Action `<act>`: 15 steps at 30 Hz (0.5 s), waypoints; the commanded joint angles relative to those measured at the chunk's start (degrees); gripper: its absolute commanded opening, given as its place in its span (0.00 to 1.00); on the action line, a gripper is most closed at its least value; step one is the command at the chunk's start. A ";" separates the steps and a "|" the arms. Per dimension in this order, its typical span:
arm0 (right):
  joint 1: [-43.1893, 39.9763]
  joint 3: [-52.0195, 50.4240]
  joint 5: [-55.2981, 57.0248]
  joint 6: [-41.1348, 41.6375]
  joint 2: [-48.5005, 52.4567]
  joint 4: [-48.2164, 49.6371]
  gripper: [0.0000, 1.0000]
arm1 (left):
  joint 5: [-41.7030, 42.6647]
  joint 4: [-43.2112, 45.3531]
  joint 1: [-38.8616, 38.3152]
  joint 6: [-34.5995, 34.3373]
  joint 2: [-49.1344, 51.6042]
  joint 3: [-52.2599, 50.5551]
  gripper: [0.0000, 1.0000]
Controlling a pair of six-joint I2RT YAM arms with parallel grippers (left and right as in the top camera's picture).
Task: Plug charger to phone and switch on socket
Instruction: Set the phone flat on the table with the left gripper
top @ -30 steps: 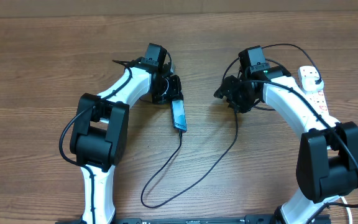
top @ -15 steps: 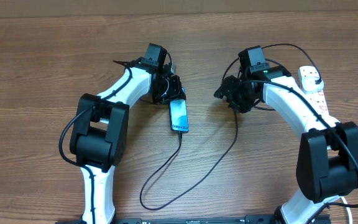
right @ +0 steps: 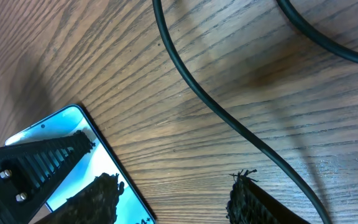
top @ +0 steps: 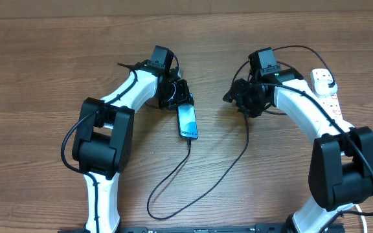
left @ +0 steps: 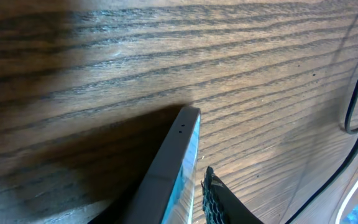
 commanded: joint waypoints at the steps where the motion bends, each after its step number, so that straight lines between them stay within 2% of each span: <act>1: -0.26 0.24 0.57 -0.48 -1.77 0.24 0.60 | -2.05 -1.31 -0.39 -0.59 0.24 -1.38 0.33; 5: -0.26 0.22 0.57 -0.48 -1.77 0.24 0.59 | -3.37 -3.15 -0.37 -0.59 0.24 -1.38 0.41; 10: -0.26 0.24 0.57 -0.48 -1.77 0.26 0.59 | -4.87 -4.98 -0.37 -0.57 0.24 -1.38 0.42; 15: -0.26 0.24 0.57 -0.48 -1.77 0.24 0.59 | -5.92 -5.86 -0.37 -0.59 0.24 -1.38 0.48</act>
